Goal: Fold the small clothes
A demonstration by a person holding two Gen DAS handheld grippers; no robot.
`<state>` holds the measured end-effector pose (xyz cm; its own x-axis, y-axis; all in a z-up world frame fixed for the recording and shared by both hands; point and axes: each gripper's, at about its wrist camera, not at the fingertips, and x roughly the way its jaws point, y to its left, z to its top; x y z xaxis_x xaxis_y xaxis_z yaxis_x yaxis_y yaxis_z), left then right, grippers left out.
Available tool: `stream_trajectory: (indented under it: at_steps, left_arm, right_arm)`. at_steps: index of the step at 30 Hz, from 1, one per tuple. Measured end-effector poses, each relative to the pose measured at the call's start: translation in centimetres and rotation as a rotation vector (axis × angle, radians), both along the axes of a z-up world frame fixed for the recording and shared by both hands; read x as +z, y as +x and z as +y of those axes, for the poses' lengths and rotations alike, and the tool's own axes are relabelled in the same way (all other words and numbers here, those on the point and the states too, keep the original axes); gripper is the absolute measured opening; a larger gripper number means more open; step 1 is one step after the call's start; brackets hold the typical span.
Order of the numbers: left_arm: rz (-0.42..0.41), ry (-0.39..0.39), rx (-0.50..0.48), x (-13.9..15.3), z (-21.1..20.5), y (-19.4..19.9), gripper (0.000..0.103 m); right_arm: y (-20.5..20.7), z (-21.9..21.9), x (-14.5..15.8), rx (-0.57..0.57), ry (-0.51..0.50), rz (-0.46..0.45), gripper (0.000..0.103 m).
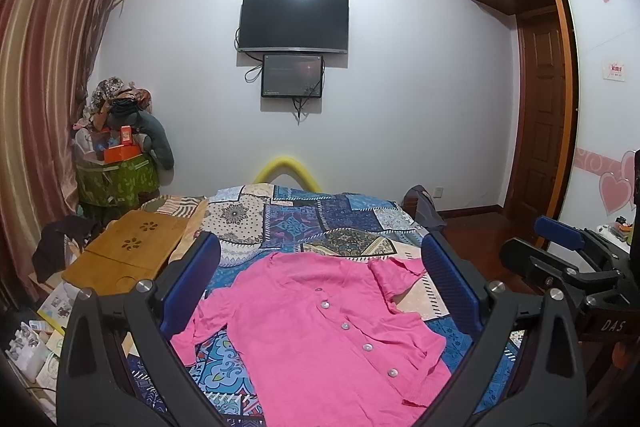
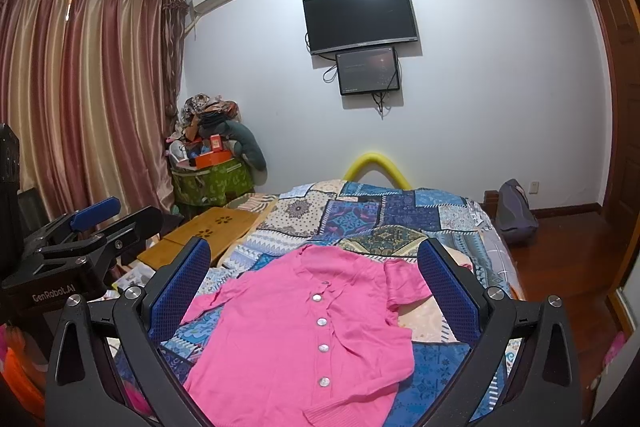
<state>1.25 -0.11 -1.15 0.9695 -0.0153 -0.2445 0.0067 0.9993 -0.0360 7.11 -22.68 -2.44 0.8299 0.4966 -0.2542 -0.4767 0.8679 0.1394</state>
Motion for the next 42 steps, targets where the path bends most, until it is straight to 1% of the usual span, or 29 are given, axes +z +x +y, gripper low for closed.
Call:
stream_trajectory:
  at_steps: [16, 27, 31, 35, 37, 38, 39, 40, 42]
  left_arm:
    - [0.005, -0.006, 0.002, 0.0, 0.0, 0.2, 0.101]
    - [0.030, -0.005, -0.002, -0.6, 0.0, 1.4, 0.101]
    - [0.082, -0.011, -0.003, -1.1, 0.6, 3.3, 0.101]
    - [0.150, -0.024, 0.027, -2.3, 1.9, 5.7, 0.101]
    - [0.195, -0.046, 0.041, -3.0, 2.9, 7.1, 0.098]
    - [0.218, -0.059, 0.056, -3.4, 3.6, 7.7, 0.092]
    - [0.249, -0.078, 0.085, -4.0, 4.6, 8.8, 0.089]
    - [0.271, -0.090, 0.090, -4.5, 5.4, 9.5, 0.088]
    - [0.324, -0.111, 0.110, -5.5, 7.1, 11.3, 0.083]
  right_arm:
    - [-0.1, 0.1, -0.2, -0.004, -0.004, 0.001, 0.103]
    - [1.2, 0.1, -0.5, -0.007, -0.019, 0.035, 0.103]
    - [2.8, 0.5, -1.1, 0.001, -0.027, 0.063, 0.103]
    - [4.7, 1.0, -1.9, 0.004, -0.040, 0.089, 0.103]
    - [5.8, 1.3, -2.4, 0.005, -0.052, 0.101, 0.103]
    - [6.4, 1.5, -2.6, 0.007, -0.055, 0.105, 0.103]
    - [6.6, 1.6, -2.8, 0.007, -0.057, 0.108, 0.103]
    - [7.4, 1.8, -3.1, 0.010, -0.063, 0.116, 0.103]
    - [8.1, 2.2, -3.4, 0.016, -0.070, 0.125, 0.103]
